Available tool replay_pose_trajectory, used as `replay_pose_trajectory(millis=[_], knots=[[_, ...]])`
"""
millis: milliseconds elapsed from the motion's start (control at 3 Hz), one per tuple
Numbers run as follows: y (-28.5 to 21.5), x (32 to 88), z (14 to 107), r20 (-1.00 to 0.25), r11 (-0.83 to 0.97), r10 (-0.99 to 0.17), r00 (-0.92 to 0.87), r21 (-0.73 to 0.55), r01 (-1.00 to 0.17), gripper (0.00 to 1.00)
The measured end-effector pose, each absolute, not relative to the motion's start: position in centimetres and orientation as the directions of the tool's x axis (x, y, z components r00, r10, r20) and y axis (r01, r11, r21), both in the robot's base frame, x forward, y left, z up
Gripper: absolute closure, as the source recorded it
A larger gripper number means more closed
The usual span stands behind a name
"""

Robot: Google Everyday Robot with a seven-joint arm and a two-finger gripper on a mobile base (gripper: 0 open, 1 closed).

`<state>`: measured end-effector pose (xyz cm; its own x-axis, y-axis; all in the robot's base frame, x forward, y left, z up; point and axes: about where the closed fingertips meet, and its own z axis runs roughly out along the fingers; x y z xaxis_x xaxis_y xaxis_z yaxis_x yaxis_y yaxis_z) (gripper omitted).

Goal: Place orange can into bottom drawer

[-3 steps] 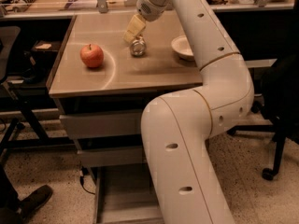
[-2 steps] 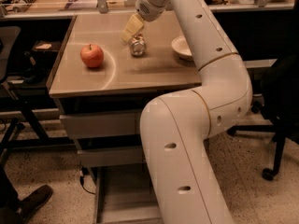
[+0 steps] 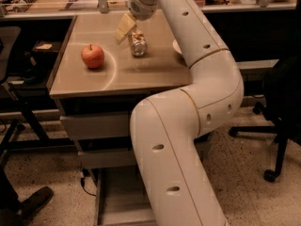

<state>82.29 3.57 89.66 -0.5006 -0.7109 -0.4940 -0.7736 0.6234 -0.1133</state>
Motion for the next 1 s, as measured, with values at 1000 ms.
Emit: replay_pose_trajectory(millis=[1000], knots=[[3.6, 82.5, 86.2, -0.486, 0.636, -0.684, -0.544, -0.032, -0.771, 0.00]])
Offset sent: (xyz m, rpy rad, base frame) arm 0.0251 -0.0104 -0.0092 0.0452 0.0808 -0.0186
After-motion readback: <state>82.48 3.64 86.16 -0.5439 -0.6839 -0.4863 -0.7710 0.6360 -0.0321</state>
